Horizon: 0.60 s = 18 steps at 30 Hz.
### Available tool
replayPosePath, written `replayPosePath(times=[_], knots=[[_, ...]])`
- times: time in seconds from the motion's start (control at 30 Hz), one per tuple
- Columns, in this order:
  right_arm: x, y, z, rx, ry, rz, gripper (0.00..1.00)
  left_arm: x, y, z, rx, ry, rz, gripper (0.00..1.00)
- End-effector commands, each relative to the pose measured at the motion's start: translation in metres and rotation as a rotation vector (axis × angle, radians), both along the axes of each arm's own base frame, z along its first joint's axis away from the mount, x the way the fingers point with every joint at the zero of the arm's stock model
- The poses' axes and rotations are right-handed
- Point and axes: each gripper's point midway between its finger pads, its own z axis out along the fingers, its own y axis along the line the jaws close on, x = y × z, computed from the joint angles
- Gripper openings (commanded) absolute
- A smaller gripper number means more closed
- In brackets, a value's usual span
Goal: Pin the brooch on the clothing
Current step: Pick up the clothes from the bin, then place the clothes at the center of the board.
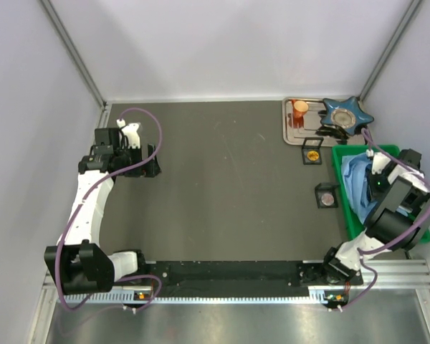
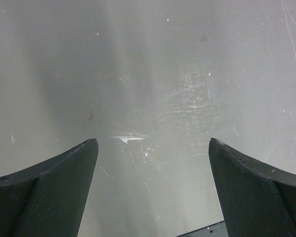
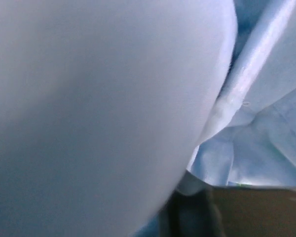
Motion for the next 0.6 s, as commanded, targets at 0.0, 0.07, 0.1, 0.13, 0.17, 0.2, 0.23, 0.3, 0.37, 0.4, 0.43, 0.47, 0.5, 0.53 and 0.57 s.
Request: replayPosePath(times=[0.0,0.07,0.1,0.13,0.17,0.2,0.23,0.3,0.37,0.4,0.43,0.47,0.5,0.53,0.57], knots=[[0.001,0.004,0.045,-0.036,-0.103,0.020,0.03,0.010,-0.004,0.017,-0.002,-0.070,-0.031,0.98],[0.005,0.005,0.077,-0.052,-0.155,0.030,0.00,0.010,-0.006,0.019,-0.010,-0.068,-0.039,0.99],[0.007,0.006,0.103,-0.086,-0.210,0.036,0.00,0.009,-0.007,0.021,-0.016,-0.068,-0.051,0.98],[0.017,0.003,0.132,-0.115,-0.272,0.046,0.00,0.008,-0.008,0.020,-0.017,-0.062,-0.060,0.98],[0.018,0.004,0.152,-0.128,-0.310,0.047,0.00,0.010,-0.009,0.024,-0.020,-0.068,-0.066,0.98],[0.017,0.009,0.169,-0.126,-0.331,0.054,0.00,0.009,-0.009,0.024,-0.022,-0.057,-0.069,0.99],[0.025,0.011,0.211,-0.157,-0.420,0.073,0.00,0.009,-0.011,0.026,-0.028,-0.056,-0.074,0.99],[0.026,0.019,0.245,-0.144,-0.476,0.071,0.00,0.010,-0.012,0.031,-0.035,-0.061,-0.080,0.99],[0.039,0.027,0.302,-0.146,-0.593,0.094,0.00,0.012,-0.014,0.037,-0.046,-0.073,-0.082,0.98],[0.043,0.033,0.319,-0.139,-0.621,0.103,0.00,0.012,-0.015,0.038,-0.050,-0.075,-0.082,0.98],[0.045,0.041,0.357,-0.160,-0.694,0.126,0.00,0.013,-0.015,0.039,-0.054,-0.077,-0.077,0.98],[0.051,0.047,0.369,-0.137,-0.720,0.126,0.00,0.014,-0.016,0.041,-0.063,-0.077,-0.072,0.98],[0.058,0.063,0.387,-0.125,-0.760,0.168,0.00,0.014,-0.016,0.042,-0.064,-0.077,-0.068,0.98],[0.058,0.077,0.422,-0.149,-0.839,0.204,0.00,0.015,-0.015,0.043,-0.069,-0.073,-0.055,0.98],[0.067,0.091,0.433,-0.122,-0.867,0.230,0.00,0.017,-0.013,0.044,-0.072,-0.069,-0.026,0.99]])
